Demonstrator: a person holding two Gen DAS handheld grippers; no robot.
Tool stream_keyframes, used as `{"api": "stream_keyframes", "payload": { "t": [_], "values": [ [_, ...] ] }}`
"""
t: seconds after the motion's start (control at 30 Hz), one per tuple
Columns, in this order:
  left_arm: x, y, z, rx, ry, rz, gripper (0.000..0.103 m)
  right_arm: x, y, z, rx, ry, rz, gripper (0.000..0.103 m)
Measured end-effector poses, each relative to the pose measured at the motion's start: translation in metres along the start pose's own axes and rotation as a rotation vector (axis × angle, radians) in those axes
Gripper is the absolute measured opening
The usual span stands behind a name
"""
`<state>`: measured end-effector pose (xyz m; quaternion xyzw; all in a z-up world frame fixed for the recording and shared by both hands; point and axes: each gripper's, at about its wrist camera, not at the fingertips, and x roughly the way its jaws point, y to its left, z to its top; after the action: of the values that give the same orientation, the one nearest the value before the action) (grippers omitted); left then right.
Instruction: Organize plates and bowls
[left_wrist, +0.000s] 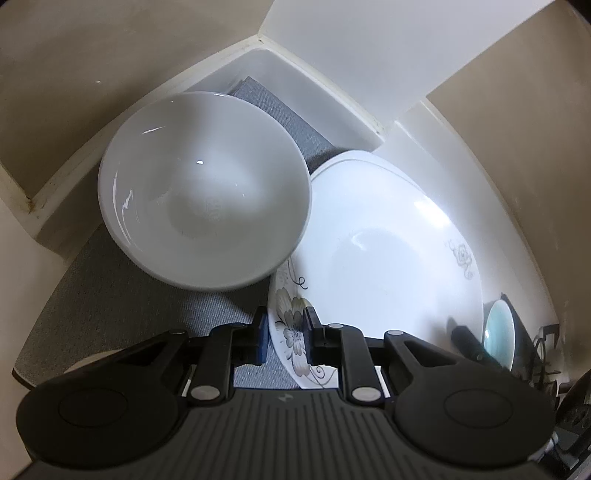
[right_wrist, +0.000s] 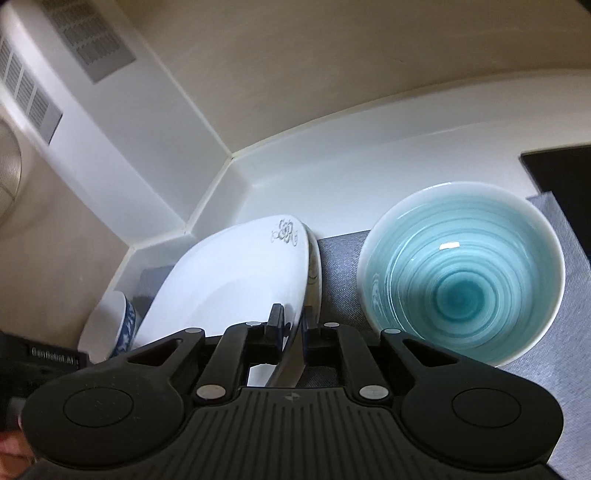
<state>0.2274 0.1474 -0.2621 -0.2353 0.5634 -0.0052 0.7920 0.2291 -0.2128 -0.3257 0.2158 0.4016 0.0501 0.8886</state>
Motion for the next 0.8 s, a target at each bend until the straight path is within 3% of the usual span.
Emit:
{"api": "stream_keyframes", "payload": {
  "t": [0.4,0.53,0.63,0.73,0.8],
  "values": [
    [0.009,0.004,0.010,-0.058,0.033,-0.032,0.019,0.005,0.017,0.001,-0.130,0.066,-0.106,0.017],
    [0.007,0.012,0.013,-0.085,0.047,-0.050,0.018,0.010,0.008,0.002,-0.032,0.063,-0.101,0.015],
    [0.007,0.014,0.013,-0.083,0.057,-0.056,0.018,0.015,0.013,0.000,-0.038,0.051,-0.131,0.016],
    [-0.003,0.011,0.009,-0.032,0.056,-0.058,0.019,0.015,0.020,-0.003,-0.081,0.070,-0.153,0.026],
    [-0.013,0.002,0.003,0.048,0.025,-0.050,0.036,0.009,0.027,-0.009,-0.140,0.092,-0.172,0.037]
  ]
}}
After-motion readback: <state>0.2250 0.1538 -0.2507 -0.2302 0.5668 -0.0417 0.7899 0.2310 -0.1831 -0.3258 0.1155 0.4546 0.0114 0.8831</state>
